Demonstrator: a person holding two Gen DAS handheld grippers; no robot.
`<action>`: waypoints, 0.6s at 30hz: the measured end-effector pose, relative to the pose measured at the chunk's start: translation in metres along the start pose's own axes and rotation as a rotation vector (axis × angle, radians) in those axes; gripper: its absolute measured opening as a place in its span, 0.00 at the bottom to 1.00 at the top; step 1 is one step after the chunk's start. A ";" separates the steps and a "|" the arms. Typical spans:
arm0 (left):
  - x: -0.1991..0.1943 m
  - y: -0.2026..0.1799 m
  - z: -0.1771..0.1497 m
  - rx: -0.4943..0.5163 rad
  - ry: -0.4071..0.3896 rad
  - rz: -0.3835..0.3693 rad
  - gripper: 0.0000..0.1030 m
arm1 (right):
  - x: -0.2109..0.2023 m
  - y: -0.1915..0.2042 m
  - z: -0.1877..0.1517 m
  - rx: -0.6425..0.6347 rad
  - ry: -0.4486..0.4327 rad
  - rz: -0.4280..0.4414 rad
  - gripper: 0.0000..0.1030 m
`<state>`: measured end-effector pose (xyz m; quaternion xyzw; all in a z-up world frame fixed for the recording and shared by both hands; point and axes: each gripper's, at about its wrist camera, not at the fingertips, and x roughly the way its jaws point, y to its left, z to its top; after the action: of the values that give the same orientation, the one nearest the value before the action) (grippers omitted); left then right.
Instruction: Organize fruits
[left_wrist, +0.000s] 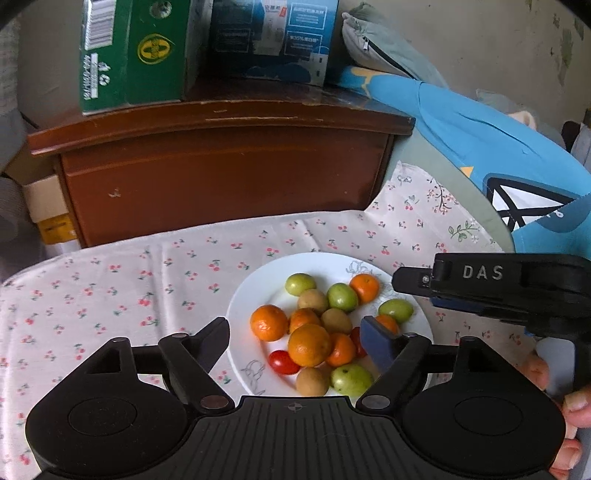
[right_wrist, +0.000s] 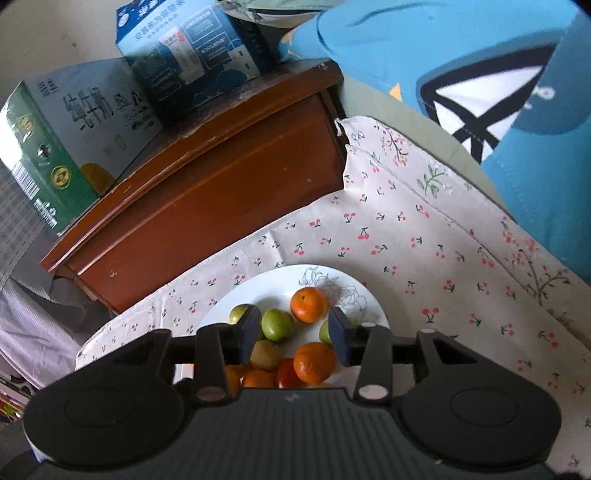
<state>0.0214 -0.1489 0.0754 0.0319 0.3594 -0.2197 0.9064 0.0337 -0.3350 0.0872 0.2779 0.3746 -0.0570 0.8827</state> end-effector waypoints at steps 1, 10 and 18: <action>-0.003 0.000 0.001 0.003 0.006 0.013 0.80 | -0.004 0.003 -0.001 -0.016 -0.001 -0.009 0.50; -0.036 0.008 0.001 0.009 0.019 0.075 0.86 | -0.043 0.023 -0.010 -0.083 -0.046 -0.033 0.72; -0.054 0.002 0.001 0.043 0.037 0.137 0.88 | -0.074 0.022 -0.019 -0.080 -0.065 -0.083 0.84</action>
<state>-0.0121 -0.1275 0.1122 0.0797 0.3682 -0.1641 0.9117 -0.0245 -0.3147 0.1379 0.2247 0.3589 -0.0873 0.9017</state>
